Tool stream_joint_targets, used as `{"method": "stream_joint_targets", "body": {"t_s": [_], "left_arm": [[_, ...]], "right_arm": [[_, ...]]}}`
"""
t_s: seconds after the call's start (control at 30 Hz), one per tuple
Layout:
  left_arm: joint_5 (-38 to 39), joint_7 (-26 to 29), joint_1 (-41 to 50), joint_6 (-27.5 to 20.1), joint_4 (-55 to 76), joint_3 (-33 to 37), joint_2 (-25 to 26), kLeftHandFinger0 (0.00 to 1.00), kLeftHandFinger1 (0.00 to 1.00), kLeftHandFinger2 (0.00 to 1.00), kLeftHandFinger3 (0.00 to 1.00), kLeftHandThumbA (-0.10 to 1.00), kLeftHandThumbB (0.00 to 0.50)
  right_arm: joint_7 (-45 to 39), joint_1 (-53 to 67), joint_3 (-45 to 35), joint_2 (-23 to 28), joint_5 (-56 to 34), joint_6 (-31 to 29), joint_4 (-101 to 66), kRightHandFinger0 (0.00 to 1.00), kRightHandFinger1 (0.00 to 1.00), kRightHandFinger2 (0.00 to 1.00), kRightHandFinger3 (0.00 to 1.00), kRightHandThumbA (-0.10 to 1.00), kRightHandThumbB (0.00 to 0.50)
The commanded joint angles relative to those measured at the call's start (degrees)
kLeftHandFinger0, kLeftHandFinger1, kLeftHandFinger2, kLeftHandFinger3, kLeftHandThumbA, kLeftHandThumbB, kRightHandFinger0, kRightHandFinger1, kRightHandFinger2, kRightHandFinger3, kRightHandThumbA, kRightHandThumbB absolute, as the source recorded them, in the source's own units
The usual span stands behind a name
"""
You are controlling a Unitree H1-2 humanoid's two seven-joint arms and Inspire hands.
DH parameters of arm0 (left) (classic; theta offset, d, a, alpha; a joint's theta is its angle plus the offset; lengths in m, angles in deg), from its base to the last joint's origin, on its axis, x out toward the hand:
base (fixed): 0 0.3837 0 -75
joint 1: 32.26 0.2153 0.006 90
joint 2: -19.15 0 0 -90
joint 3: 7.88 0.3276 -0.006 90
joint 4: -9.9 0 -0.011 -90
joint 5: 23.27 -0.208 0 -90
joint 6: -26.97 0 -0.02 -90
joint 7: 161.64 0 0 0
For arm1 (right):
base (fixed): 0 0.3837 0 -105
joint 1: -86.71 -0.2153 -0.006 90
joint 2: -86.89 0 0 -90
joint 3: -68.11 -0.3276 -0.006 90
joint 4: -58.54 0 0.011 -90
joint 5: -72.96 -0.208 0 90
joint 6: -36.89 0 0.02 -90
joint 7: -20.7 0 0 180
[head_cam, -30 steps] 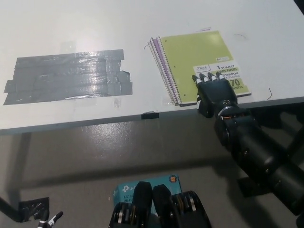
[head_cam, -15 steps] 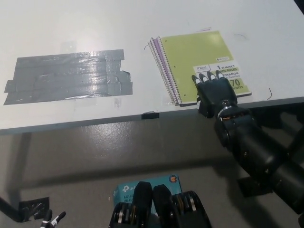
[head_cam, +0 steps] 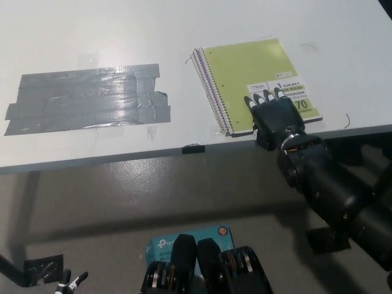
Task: The robot uses its right hand to align two notebooks stacked together until they are fully overlapped
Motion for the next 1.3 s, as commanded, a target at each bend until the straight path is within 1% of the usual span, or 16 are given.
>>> {"method": "stream_joint_targets", "body": {"t_s": [0.0, 0.07, 0.13, 0.23, 0.3, 0.43, 0.5, 0.6, 0.67, 0.73, 0.77, 0.8, 0.97, 1.03, 1.2, 1.27], "left_arm": [[0.44, -1.41, 0.00, -0.82, 1.64, -0.04, 1.06, 0.50, 0.57, 0.56, 1.00, 1.00, 0.500], [0.27, -1.39, 0.13, -0.73, 1.88, 0.14, 1.13, 0.51, 0.57, 0.55, 1.00, 1.00, 0.500], [0.14, -1.41, -0.01, -0.84, 1.50, 0.25, 1.25, 0.48, 0.55, 0.54, 1.00, 1.00, 0.500], [0.50, -1.56, 0.04, -0.95, 1.55, 0.20, 1.26, 0.45, 0.55, 0.56, 1.00, 1.00, 0.500], [0.35, -1.54, 0.04, -0.91, 1.55, 0.25, 1.31, 0.46, 0.56, 0.56, 1.00, 1.00, 0.500], [0.42, -1.61, -0.05, -1.02, 1.30, 0.16, 1.22, 0.46, 0.54, 0.54, 1.00, 1.00, 0.500], [-0.24, -1.41, 0.37, -1.03, 1.71, 0.56, 1.16, 0.45, 0.54, 0.53, 1.00, 1.00, 0.500], [-0.04, -1.56, 0.60, -1.01, 1.95, 0.63, 1.19, 0.47, 0.55, 0.55, 1.00, 1.00, 0.500], [0.35, -1.48, 0.73, -0.68, 2.06, 0.41, 1.02, 0.44, 0.53, 0.53, 1.00, 1.00, 0.500], [-0.04, -1.51, 0.74, -0.85, 1.88, 0.62, 1.18, 0.44, 0.53, 0.52, 1.00, 1.00, 0.500], [-0.07, -1.50, 0.55, -0.77, 1.62, 0.67, 1.14, 0.41, 0.51, 0.51, 1.00, 1.00, 0.500], [-0.46, -1.51, 0.49, -1.00, 1.58, 0.87, 1.27, 0.40, 0.50, 0.50, 1.00, 1.00, 0.500], [-0.18, -2.29, 0.69, -1.19, 1.17, 1.28, 1.07, 0.45, 0.52, 0.48, 1.00, 1.00, 0.500], [0.13, -2.40, 0.71, -1.37, 1.15, 1.10, 0.91, 0.40, 0.48, 0.47, 1.00, 1.00, 0.500], [-0.25, -2.03, 0.75, -0.68, 1.24, 1.08, 0.81, 0.39, 0.48, 0.45, 1.00, 1.00, 0.500], [-0.75, -2.09, 0.88, -1.19, 1.33, 1.28, 1.03, 0.37, 0.47, 0.49, 1.00, 1.00, 0.500]], "right_arm": [[-2.22, -1.29, 0.48, 0.01, 0.18, -3.11, 0.21, 1.00, 1.00, 1.00, 1.00, 1.00, 0.445], [-2.31, -1.34, 0.68, -0.17, 0.50, -2.88, 0.55, 1.00, 1.00, 1.00, 1.00, 1.00, 0.450], [-2.62, -1.32, 0.65, -0.37, 0.38, -2.76, 0.62, 1.00, 1.00, 1.00, 1.00, 1.00, 0.450], [-3.15, -1.10, 0.62, -0.51, 0.41, -2.15, 0.40, 1.00, 1.00, 1.00, 1.00, 1.00, 0.448], [-2.98, -1.02, 0.52, -0.57, 0.39, -2.07, 0.35, 1.00, 1.00, 1.00, 1.00, 1.00, 0.454], [-3.36, -1.01, 0.48, -0.60, 0.40, -1.91, 0.17, 1.00, 1.00, 1.00, 1.00, 1.00, 0.437], [-3.12, -0.60, 0.58, -0.36, 0.58, -1.98, 0.14, 1.00, 1.00, 1.00, 1.00, 1.00, 0.442], [-2.83, -0.76, 0.15, -0.34, 0.12, -2.27, 0.22, 1.00, 1.00, 1.00, 1.00, 1.00, 0.433], [-3.39, -1.22, 0.06, -0.36, 0.17, -1.93, 0.31, 1.00, 1.00, 1.00, 1.00, 1.00, 0.442], [-3.11, -1.29, 0.05, -0.26, 0.45, -1.74, 0.33, 1.00, 1.00, 1.00, 1.00, 1.00, 0.434], [-3.00, -1.32, 0.16, 0.02, 0.84, -1.59, 0.02, 1.00, 1.00, 1.00, 1.00, 1.00, 0.421], [-3.12, -1.79, 0.08, 0.19, 0.82, -1.80, 0.03, 1.00, 1.00, 1.00, 1.00, 1.00, 0.426], [-3.80, -1.30, -0.54, 0.59, 0.39, -1.58, -0.81, 1.00, 1.00, 1.00, 1.00, 1.00, 0.427], [-3.73, -1.48, -0.14, 0.57, 0.80, -2.04, -0.41, 1.00, 1.00, 1.00, 1.00, 1.00, 0.431], [-3.84, -1.47, 0.15, 0.50, 1.26, -2.42, -0.52, 1.00, 1.00, 1.00, 1.00, 1.00, 0.420], [-3.24, -1.59, 0.27, 0.67, 1.80, -2.62, -0.46, 1.00, 1.00, 1.00, 1.00, 1.00, 0.421]]}}
